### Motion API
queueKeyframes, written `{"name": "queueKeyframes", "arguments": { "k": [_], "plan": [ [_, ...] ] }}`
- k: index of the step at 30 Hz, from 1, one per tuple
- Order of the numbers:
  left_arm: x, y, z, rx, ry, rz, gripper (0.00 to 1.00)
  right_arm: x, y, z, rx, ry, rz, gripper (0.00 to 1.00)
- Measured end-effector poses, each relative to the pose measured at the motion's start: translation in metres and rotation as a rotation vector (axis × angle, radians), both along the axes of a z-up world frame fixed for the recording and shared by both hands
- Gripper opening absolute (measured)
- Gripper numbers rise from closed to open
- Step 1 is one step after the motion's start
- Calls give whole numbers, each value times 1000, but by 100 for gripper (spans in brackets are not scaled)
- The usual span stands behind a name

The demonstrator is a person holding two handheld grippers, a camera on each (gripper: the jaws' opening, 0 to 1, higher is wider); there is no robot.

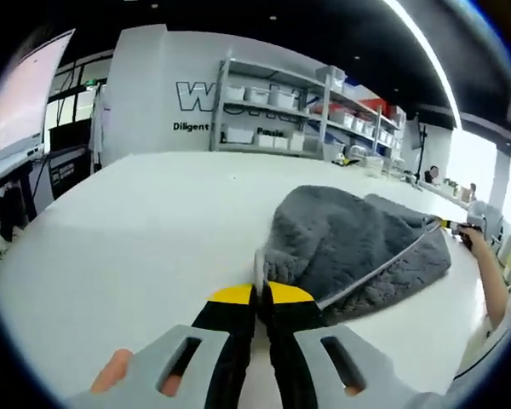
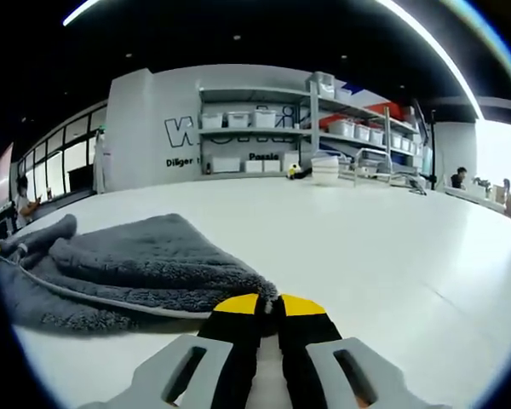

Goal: Open the folded towel by lifting each exposed corner and separating the folded layers until the towel lies flat within the target outline without major curled edges

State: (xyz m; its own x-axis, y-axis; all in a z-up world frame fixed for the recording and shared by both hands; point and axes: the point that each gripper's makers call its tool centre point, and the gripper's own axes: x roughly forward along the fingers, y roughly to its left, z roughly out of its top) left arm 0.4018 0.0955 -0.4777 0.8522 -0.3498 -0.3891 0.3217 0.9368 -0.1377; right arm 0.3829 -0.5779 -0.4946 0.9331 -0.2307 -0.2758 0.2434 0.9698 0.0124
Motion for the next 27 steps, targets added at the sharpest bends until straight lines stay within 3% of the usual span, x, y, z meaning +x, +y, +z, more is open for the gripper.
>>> {"name": "queueKeyframes", "arguments": {
  "k": [6, 11, 14, 19, 27],
  "plan": [
    [-2, 3, -6, -13, 21, 15, 8, -3, -1, 2, 23, -13, -2, 8],
    [-1, 12, 3, -31, -13, 46, 12, -4, 3, 9, 41, -57, 16, 8],
    [0, 19, 4, -32, -13, 79, 20, -4, 3, 12, 42, -71, 18, 10],
    [-1, 24, 10, -56, -43, 90, 23, -5, 5, 17, 61, -108, 33, 14],
    [4, 18, 23, -100, -113, 66, 36, -8, 14, 32, 45, -190, 105, 29]
  ]
}}
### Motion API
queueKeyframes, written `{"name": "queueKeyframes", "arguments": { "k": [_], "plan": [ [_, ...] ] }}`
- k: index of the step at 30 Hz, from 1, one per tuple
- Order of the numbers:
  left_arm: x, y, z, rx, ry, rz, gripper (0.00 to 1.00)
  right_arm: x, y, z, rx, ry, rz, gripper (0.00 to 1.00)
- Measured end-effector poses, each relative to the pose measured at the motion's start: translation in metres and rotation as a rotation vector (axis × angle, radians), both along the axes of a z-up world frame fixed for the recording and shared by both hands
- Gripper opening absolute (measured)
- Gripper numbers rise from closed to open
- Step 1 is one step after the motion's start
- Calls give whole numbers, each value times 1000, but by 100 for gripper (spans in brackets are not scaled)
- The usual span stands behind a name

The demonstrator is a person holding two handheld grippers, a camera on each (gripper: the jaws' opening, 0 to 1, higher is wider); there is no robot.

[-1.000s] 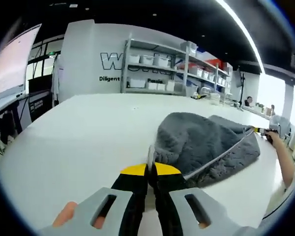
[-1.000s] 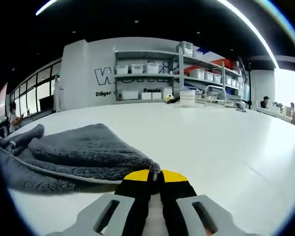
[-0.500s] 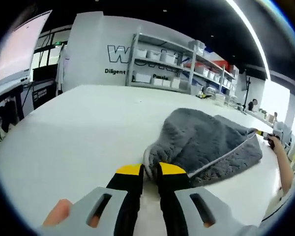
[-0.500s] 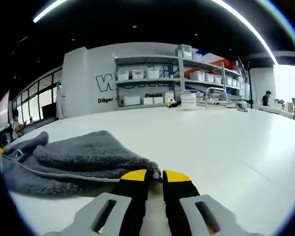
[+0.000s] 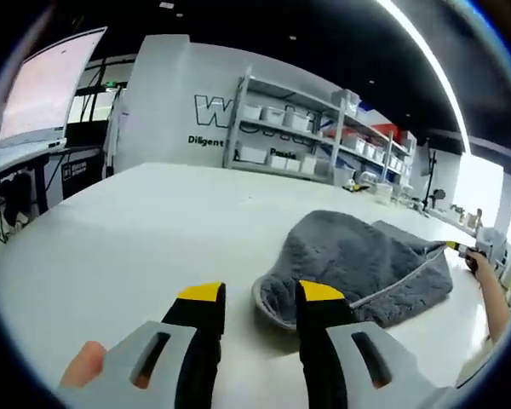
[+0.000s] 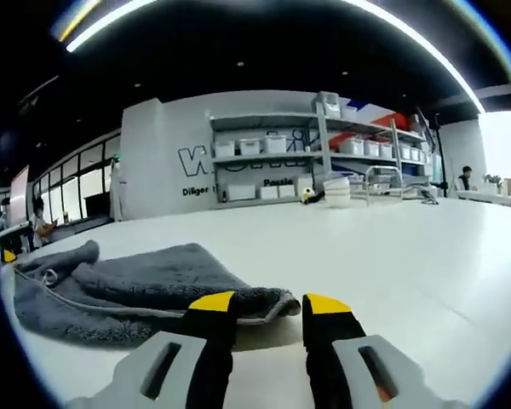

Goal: Open the folded towel by lifting each exposed corner and separating the folded layers until the towel lies flat within the target outline without major curled edges

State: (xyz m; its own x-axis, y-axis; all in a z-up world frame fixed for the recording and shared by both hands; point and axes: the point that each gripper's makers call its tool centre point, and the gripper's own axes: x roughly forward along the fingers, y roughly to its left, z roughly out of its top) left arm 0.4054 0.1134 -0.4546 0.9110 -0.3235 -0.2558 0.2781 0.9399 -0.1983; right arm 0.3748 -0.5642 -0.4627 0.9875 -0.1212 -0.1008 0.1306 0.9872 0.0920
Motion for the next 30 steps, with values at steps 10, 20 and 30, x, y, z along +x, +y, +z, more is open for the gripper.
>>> {"name": "queueKeyframes", "arguments": {
  "k": [10, 20, 30],
  "plan": [
    [2, -18, 8, -54, -52, -88, 66, -6, 34, 23, 93, -138, 251, 73],
    [2, -30, 8, -33, -61, -128, 79, -6, 58, 8, 4, -54, 360, 100],
    [4, -42, 4, -9, -36, -163, 93, -8, 61, 4, -6, -30, 388, 99]
  ]
}}
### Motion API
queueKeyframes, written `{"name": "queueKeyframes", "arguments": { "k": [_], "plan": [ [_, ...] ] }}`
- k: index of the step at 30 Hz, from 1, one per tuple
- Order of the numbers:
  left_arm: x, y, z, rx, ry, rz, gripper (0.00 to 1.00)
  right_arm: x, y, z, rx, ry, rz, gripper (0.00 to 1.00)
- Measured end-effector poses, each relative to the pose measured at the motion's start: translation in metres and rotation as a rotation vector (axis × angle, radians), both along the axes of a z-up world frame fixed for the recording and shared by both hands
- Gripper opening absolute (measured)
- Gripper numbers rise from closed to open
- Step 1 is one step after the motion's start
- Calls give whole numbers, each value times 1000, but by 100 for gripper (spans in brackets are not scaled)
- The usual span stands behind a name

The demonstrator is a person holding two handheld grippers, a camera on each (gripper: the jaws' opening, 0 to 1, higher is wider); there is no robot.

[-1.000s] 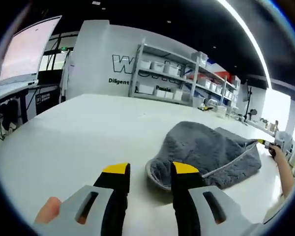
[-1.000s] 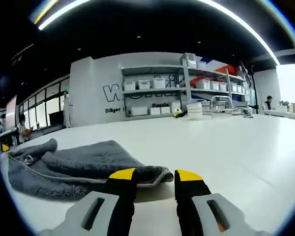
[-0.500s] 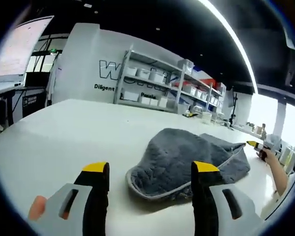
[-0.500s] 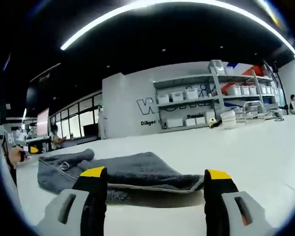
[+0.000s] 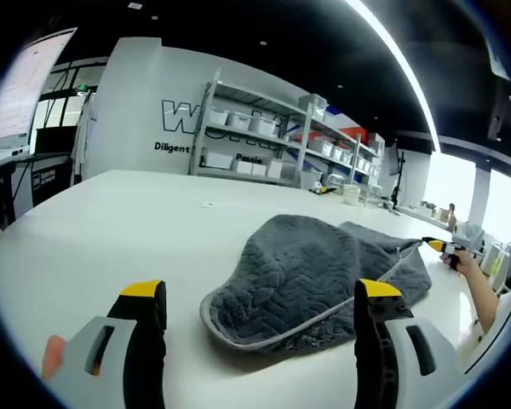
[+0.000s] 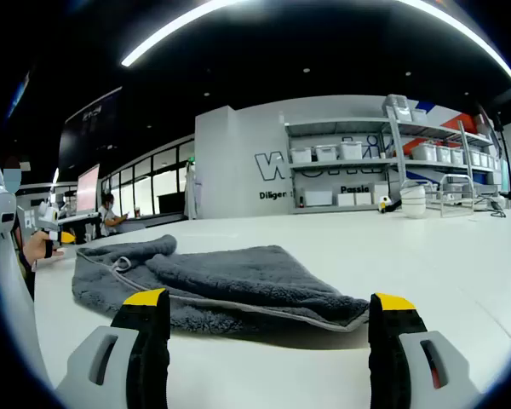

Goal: Open the folded towel by lifting each exposed corner and separating the folded layers until the towel lies flat within the target outline without major curled edges

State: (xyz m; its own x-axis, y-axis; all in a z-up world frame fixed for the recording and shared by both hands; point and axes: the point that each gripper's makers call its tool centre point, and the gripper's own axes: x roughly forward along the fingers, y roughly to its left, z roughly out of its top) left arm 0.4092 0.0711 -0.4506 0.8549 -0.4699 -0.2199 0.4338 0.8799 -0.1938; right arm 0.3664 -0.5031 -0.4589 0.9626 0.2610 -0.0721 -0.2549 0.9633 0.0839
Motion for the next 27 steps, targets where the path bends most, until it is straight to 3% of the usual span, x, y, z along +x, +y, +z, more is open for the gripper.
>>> {"name": "queueKeyframes", "arguments": {
  "k": [5, 13, 17, 24, 27],
  "plan": [
    [1, -5, -1, 13, 8, -11, 99, 0, 1, -1, -7, 4, -4, 99],
    [6, -10, 3, 36, 1, -31, 99, 0, 1, -3, -18, 10, -1, 99],
    [14, -13, 13, 29, 8, -90, 99, 0, 1, -2, -15, 9, 0, 99],
    [42, -6, 26, 147, 22, -173, 99, -1, 3, -3, -22, 8, 0, 99],
    [57, -7, 23, 254, 27, -195, 99, -1, 3, -3, -26, 9, -1, 99]
  ]
}}
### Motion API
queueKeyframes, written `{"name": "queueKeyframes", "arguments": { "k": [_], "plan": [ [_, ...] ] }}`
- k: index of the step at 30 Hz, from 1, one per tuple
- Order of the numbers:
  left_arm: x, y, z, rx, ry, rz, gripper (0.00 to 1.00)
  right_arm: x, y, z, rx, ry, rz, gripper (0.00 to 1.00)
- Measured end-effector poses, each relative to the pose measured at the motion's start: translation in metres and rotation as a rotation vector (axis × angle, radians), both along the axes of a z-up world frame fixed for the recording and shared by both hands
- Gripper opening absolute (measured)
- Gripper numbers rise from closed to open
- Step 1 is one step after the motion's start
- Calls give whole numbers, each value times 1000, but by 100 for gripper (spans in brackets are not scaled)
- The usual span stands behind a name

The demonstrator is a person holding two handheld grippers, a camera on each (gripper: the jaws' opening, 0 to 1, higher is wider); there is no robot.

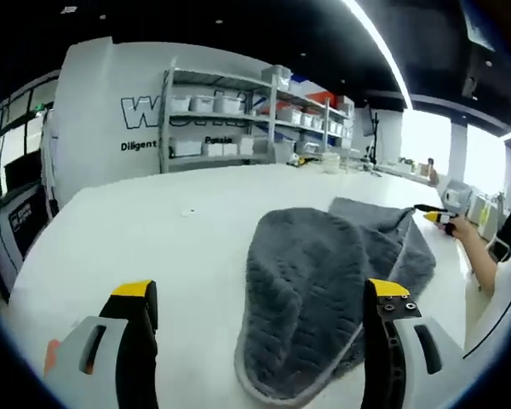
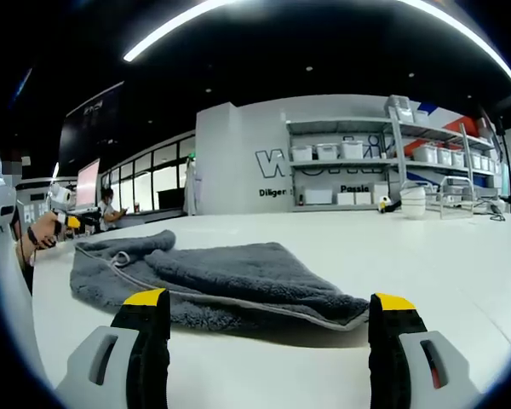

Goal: Open the folded towel by lifting each exposed corner and separating the folded layers until the towel lies flat within the target outline without major curled edges

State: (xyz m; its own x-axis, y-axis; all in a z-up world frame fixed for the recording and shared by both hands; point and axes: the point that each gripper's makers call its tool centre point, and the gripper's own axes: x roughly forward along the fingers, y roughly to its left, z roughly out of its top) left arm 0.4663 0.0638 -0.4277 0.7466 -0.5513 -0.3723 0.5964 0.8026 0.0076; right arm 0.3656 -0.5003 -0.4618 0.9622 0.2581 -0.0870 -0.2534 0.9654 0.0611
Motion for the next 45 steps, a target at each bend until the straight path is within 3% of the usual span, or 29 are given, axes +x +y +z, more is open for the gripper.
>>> {"name": "queueKeyframes", "arguments": {
  "k": [2, 7, 12, 14, 22, 25, 32, 45],
  "plan": [
    [11, -5, -5, 45, 9, -23, 99, 0, 0, 0, -5, 1, -1, 99],
    [28, -22, -16, 71, 55, -85, 99, 0, -1, -1, -4, 4, 2, 99],
    [45, -34, -29, 194, 49, -141, 98, 0, -1, -2, -5, 8, 4, 99],
    [50, -40, -30, 179, 59, -151, 98, 1, -1, -2, -6, 8, 3, 98],
    [62, -70, -31, -91, 196, -195, 92, 1, -2, -4, -24, 17, -2, 97],
    [71, -72, -37, -135, 227, -180, 90, 1, -2, -5, -32, 21, -2, 97],
    [79, -75, -42, -150, 215, -161, 82, 0, -1, -5, -26, 17, 1, 97],
    [83, -78, -55, -137, 231, -180, 57, 1, -2, -6, -34, 21, -1, 96]
  ]
}}
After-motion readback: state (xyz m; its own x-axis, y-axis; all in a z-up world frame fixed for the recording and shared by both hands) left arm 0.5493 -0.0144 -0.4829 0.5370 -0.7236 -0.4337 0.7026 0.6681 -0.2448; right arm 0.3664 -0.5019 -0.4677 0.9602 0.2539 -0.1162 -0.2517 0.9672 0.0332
